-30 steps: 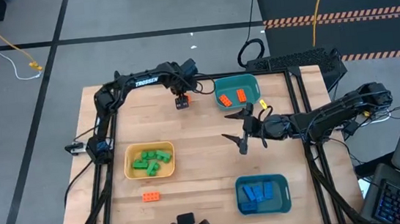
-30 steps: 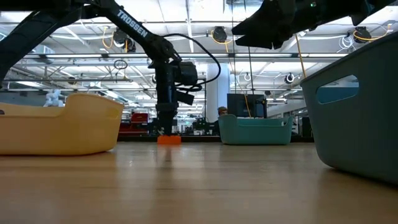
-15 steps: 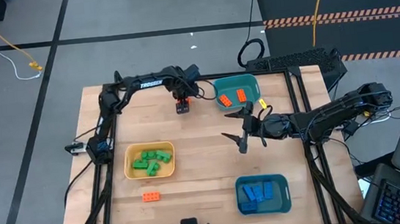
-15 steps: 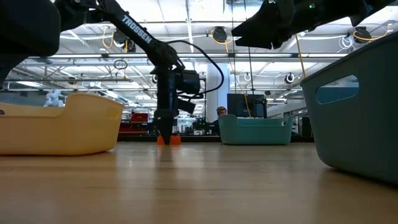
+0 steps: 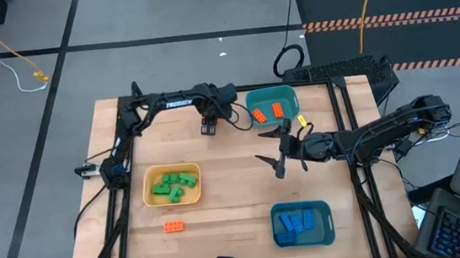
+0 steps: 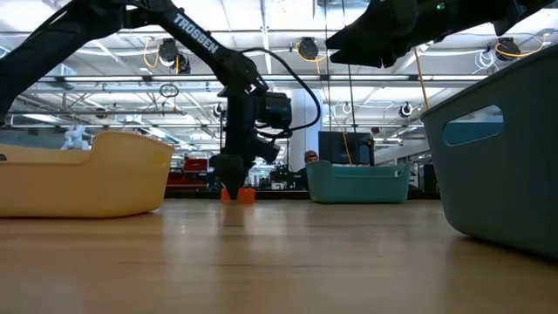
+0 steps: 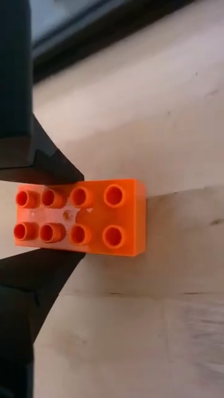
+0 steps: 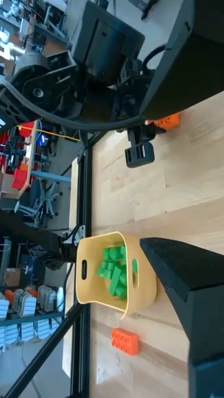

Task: Sort & place blocks by color
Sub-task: Put the orange game piece into the green bin

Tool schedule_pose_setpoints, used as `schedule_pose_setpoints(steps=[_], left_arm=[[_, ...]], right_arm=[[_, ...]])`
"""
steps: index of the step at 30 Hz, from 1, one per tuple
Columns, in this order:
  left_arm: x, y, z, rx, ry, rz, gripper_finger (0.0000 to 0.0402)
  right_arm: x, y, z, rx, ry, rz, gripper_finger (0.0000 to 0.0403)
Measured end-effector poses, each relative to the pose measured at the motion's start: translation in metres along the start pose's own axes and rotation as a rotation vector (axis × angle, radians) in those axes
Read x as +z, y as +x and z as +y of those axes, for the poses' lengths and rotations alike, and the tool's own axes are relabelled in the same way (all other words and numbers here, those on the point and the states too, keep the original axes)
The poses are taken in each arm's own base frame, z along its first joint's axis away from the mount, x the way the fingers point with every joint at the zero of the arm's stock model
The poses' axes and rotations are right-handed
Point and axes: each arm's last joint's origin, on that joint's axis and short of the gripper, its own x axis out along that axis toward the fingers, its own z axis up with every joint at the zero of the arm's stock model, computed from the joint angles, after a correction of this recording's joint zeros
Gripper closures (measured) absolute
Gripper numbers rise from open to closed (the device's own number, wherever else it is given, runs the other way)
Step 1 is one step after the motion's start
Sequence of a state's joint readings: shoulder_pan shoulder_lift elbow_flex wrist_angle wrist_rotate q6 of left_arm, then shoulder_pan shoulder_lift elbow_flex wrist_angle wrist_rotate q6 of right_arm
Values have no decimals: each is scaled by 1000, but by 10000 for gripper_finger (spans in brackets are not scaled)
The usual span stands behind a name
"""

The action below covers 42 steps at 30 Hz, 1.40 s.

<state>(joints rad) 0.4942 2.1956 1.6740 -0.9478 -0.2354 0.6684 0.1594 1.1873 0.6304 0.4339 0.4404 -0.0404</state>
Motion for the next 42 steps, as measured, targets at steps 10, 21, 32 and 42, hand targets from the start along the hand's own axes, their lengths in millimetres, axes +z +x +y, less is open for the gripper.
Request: schedule_pose_setpoints(steps=[10,21,32,42], left_arm=[[17,-61,19,109,-104,-127,269],[48,-110,35,44,-190,-597,269],[67,-118,31,102,-240,-719,159],[54,-116,26,144,-284,-541,124]], right_arm=[[5,-5,1,12,7,-23,85],[24,-27,10,84,31,-148,85],[26,-29,14,99,1,-165,85],[22,-29,14,100,-17,-131,85]])
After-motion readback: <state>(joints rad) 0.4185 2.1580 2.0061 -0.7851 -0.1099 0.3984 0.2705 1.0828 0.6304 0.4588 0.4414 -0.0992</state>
